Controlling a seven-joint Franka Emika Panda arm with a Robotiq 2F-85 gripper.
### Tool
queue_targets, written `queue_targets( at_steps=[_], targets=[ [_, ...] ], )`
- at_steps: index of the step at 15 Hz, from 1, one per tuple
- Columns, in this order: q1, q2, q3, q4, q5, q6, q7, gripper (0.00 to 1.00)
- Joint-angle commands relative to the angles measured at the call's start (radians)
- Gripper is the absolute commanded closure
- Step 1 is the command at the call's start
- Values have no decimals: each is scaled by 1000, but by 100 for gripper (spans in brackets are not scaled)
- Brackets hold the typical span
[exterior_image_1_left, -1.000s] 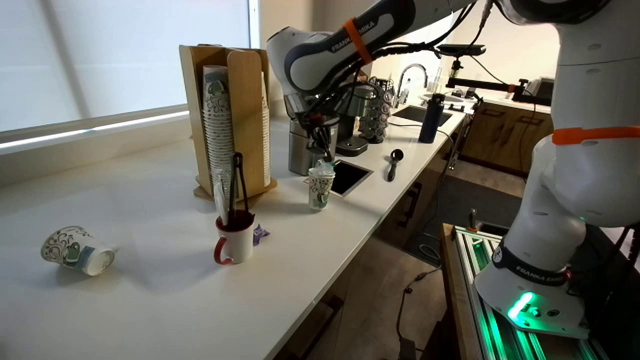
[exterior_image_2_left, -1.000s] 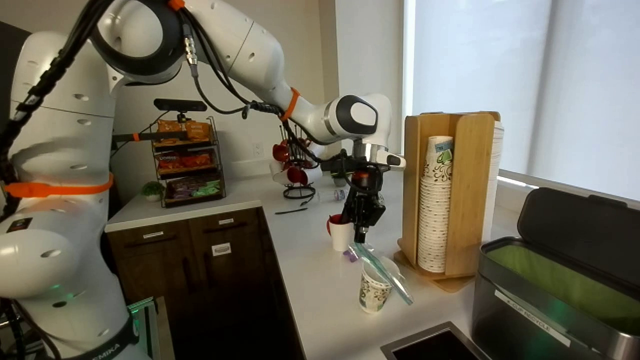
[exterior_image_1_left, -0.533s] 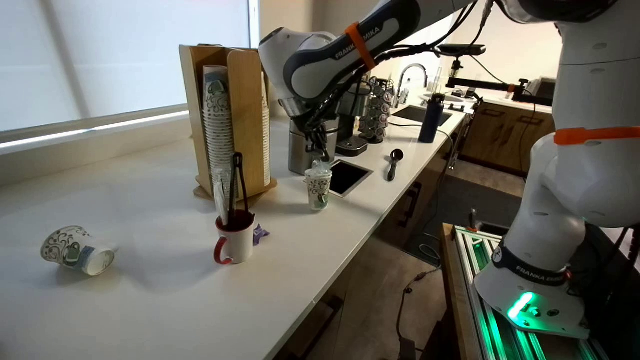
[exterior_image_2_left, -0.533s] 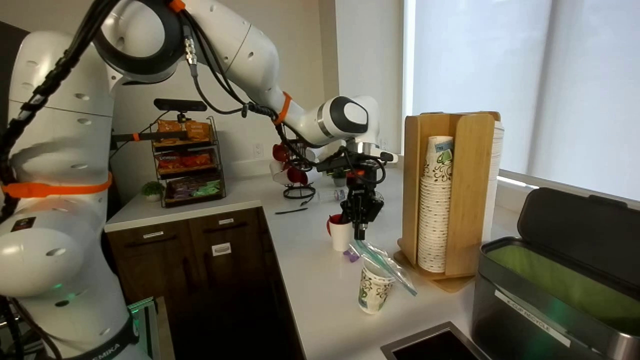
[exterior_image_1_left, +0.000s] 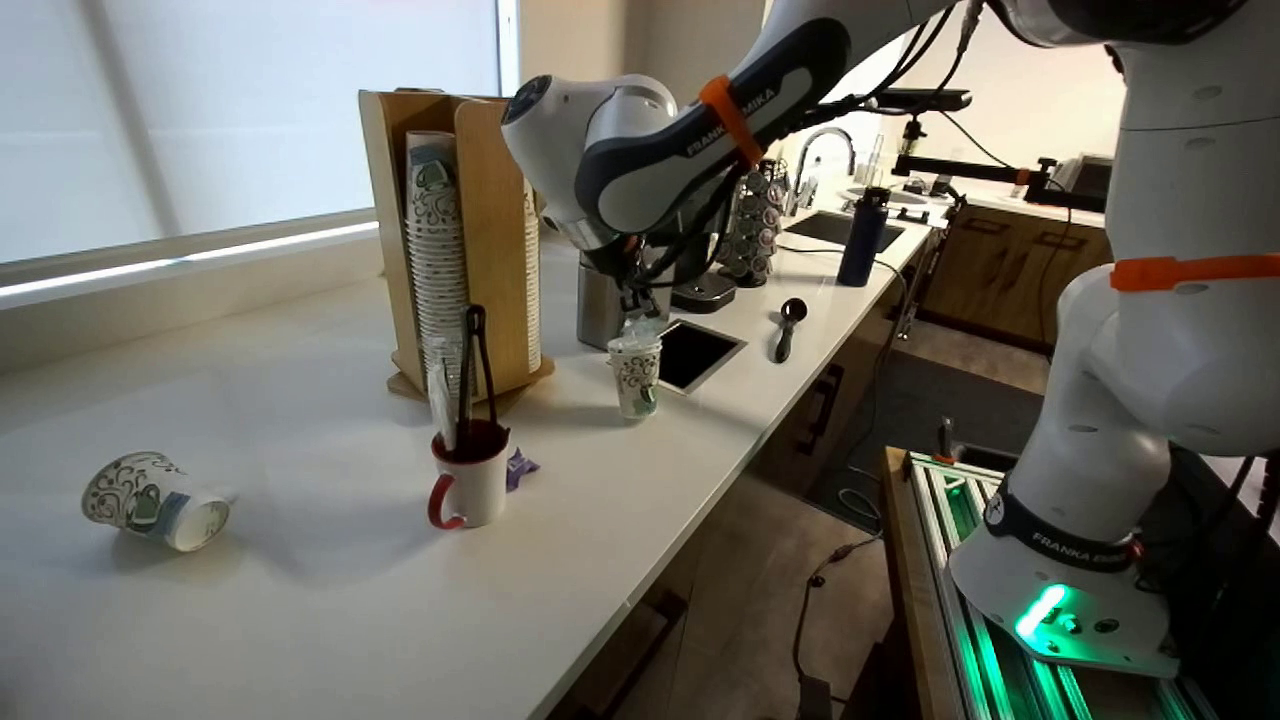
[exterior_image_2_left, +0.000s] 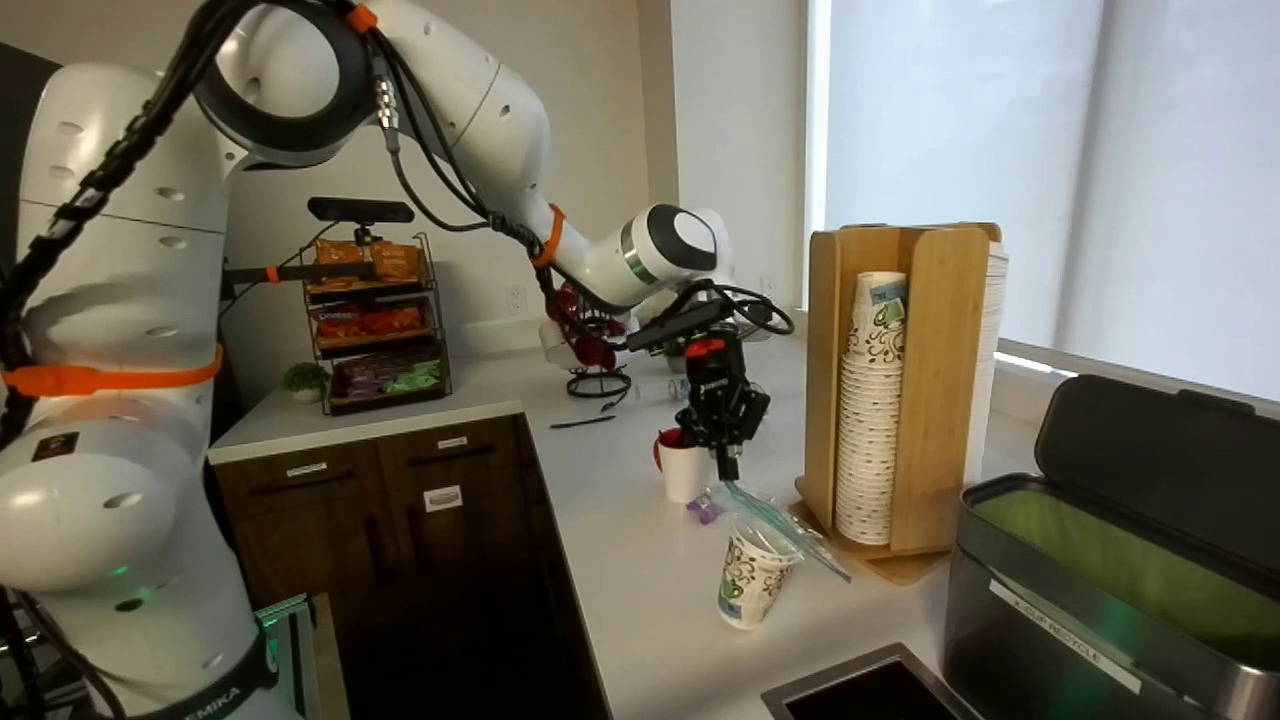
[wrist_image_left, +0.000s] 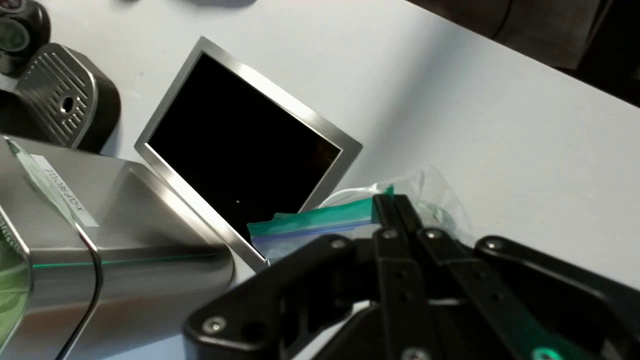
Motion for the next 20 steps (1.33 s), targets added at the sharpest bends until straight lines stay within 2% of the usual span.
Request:
queue_targets(
  at_steps=[1, 7, 13, 20],
  targets=[
    [-1, 0, 5, -5, -21, -3, 0, 98],
    [3, 7, 9, -10, -48, -1, -7, 99],
    [12, 48, 49, 3, -24, -2, -105, 99],
    [20, 47, 85, -34, 2, -35, -208, 99]
  ],
)
